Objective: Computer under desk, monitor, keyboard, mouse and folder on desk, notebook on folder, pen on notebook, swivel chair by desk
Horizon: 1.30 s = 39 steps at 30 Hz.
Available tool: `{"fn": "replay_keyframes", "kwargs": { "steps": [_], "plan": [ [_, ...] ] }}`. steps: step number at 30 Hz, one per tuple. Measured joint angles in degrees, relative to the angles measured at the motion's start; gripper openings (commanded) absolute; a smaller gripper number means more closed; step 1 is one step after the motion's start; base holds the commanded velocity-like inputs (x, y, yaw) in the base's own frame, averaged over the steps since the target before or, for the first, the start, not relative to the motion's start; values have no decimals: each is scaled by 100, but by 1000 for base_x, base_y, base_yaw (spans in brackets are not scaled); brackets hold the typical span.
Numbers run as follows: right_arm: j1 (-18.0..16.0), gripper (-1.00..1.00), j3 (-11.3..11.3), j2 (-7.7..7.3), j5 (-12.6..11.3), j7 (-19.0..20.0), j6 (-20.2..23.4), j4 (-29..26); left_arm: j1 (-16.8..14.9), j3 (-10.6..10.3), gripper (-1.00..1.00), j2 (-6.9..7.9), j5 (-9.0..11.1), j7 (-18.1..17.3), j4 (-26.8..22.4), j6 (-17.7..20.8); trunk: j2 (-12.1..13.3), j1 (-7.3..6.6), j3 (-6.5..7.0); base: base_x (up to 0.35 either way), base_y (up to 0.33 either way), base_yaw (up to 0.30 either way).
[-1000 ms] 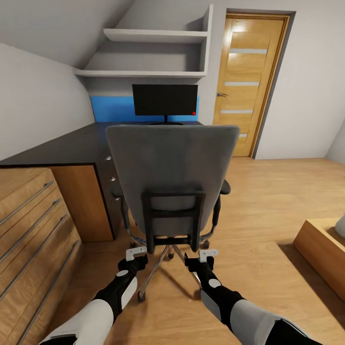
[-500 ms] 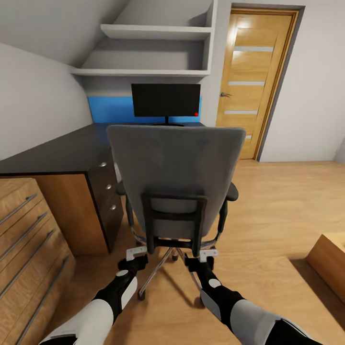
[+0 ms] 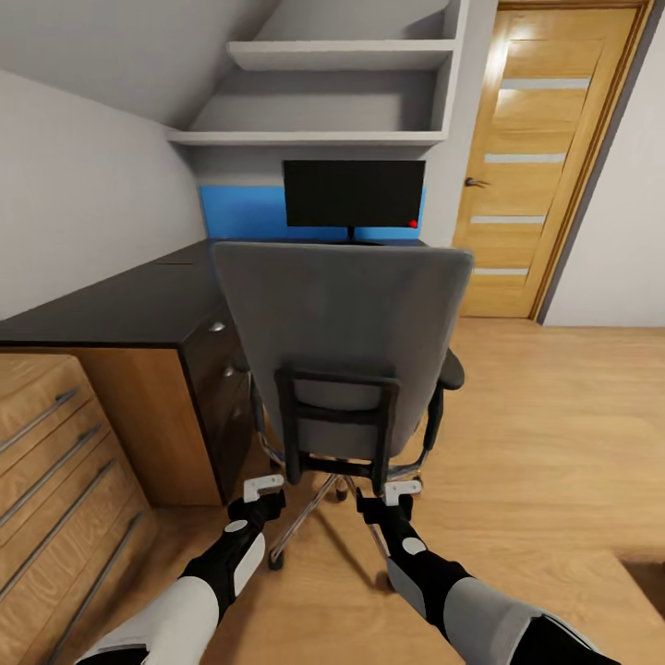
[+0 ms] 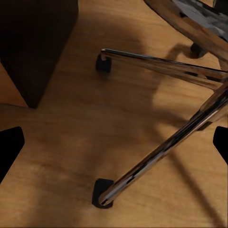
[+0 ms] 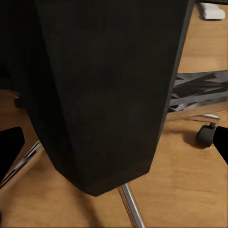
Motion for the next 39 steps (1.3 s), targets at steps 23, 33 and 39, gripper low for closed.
{"fn": "replay_keyframes", "kwargs": {
  "steps": [23,33,39],
  "plan": [
    [-3,100,82,-6,63,5,11,-2,3,2,100,2,2,20,17,-10,0,0,0,305,-110,7],
    [-3,100,83,-7,62,6,8,-1,3,0,100,2,1,20,17,-10,0,0,0,316,-122,0],
    [-3,100,82,-7,61,5,4,-1,3,1,100,2,2,19,16,-10,0,0,0,317,-121,0]
  ]
}}
